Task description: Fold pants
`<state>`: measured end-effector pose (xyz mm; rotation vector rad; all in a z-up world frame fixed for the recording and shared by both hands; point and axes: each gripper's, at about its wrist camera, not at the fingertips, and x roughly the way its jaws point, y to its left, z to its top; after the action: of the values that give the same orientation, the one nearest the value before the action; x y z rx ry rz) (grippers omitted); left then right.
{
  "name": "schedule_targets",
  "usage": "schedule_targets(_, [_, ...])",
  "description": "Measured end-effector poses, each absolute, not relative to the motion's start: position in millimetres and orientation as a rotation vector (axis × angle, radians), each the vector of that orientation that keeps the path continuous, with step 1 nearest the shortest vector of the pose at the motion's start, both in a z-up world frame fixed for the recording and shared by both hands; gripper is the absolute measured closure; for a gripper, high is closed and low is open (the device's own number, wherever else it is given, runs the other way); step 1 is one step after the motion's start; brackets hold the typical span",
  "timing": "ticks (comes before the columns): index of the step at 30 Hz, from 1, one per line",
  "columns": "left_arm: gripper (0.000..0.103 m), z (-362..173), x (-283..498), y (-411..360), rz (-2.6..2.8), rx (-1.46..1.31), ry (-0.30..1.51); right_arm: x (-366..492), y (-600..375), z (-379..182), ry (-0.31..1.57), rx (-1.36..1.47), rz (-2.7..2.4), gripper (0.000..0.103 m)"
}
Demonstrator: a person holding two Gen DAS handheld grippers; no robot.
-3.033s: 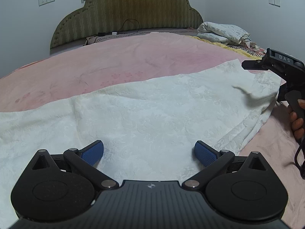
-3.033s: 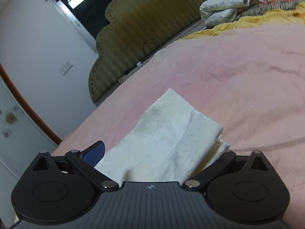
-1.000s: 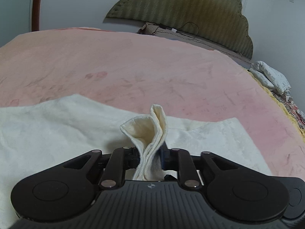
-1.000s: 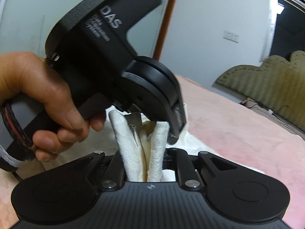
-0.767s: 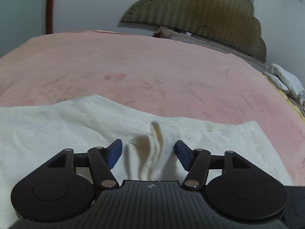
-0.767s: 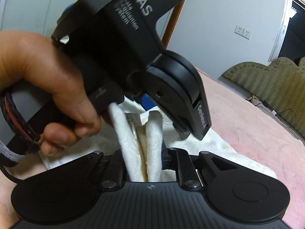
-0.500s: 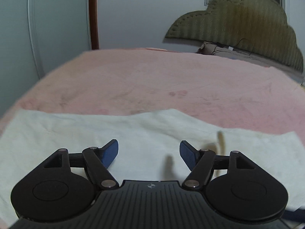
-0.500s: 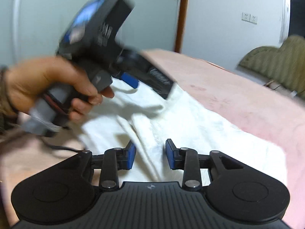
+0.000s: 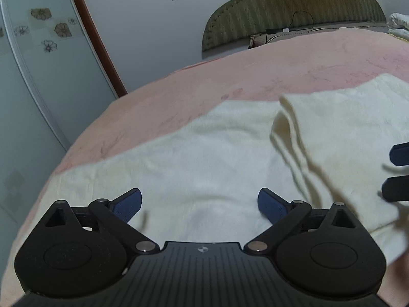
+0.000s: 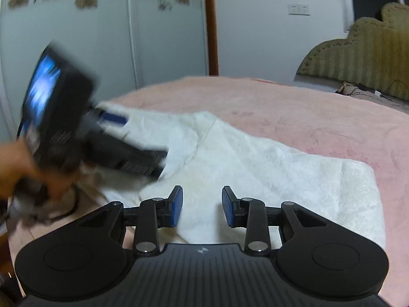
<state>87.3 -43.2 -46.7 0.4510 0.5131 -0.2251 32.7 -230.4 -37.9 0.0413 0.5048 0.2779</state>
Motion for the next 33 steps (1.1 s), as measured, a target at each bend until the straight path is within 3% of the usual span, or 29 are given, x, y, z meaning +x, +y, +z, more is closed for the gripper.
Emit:
schedule_targets(3, [0.0, -45, 95, -14, -0.248, 0.259, 0.581, 35, -225, -44, 0.511, 0.013, 0.262, 0.065])
schedule_targets(5, [0.0, -46, 103, 4, -0.265, 0.135, 0.627, 34, -226, -44, 0.51, 0.012, 0.217, 0.048])
schedule_targets(6, [0.0, -47, 104, 10, -0.275, 0.098, 0.63, 35, -226, -45, 0.515, 0.013, 0.188, 0.034])
schedule_targets(7, [0.0, -46, 104, 13, -0.283, 0.073, 0.624, 36, -228, -46, 0.521, 0.02, 0.18, 0.031])
schedule_targets(14, [0.0, -43, 101, 19, -0.299, 0.026, 0.613, 39, -242, -49, 0.542, 0.091, 0.206, 0.027])
schedule_targets(16, [0.0, -41, 100, 25, -0.309, -0.014, 0.604, 38, -244, -51, 0.549, 0.112, 0.217, 0.018])
schedule_targets(19, [0.004, -23, 94, 24, -0.27, -0.091, 0.601, 38, -243, -53, 0.558, 0.116, 0.238, 0.012])
schedule_targets(25, [0.002, 20, 104, -62, -0.638, -0.029, 0.635, 38, -237, -54, 0.566, 0.081, 0.245, 0.003])
schedule_targets(30, [0.005, -7, 143, -138, -0.584, 0.129, 0.728, 35, -237, -54, 0.565, 0.076, 0.244, 0.002])
schedule_targets(33, [0.005, -38, 176, -146, -0.461, 0.189, 0.784, 28, -233, -52, 0.567, 0.036, 0.242, 0.001])
